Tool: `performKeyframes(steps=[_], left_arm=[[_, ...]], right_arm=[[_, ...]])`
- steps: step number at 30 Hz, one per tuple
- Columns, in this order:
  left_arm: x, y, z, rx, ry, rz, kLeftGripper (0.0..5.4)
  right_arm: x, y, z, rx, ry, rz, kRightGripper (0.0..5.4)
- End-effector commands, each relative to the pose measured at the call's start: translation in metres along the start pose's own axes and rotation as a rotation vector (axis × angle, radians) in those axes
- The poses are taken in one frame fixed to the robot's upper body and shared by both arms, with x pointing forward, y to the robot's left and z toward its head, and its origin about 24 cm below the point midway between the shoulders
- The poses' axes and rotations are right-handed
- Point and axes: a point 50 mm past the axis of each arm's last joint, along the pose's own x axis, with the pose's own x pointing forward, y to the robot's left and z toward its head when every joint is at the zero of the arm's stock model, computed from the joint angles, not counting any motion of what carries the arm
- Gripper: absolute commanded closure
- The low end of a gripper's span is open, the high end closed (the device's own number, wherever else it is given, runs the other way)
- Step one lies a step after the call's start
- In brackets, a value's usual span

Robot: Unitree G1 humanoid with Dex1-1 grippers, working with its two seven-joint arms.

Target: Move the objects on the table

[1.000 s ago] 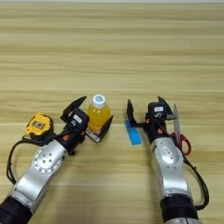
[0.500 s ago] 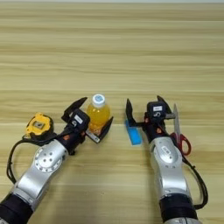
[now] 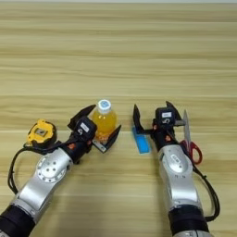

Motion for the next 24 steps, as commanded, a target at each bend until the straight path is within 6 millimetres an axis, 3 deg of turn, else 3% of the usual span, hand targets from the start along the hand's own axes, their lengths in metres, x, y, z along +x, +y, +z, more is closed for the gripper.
performKeyframes(steps=[1, 11, 24], left_arm=[[0.0076, -0.0115, 0.0069, -0.053, -0.042, -0.016, 0.87], [0.0076, -0.0112, 0.0081, -0.060, -0.049, -0.017, 1.88], [0.0071, -0.0040, 0.0138, -0.054, -0.072, 0.011, 1.93]], right_arm=[[0.0016, 0.0007, 0.0016, 0.000, 0.003, -0.001, 0.00], [0.0021, 0.0007, 0.0017, 0.000, 0.003, -0.001, 0.00], [0.0022, 0.0006, 0.0019, -0.001, 0.004, -0.001, 0.00]])
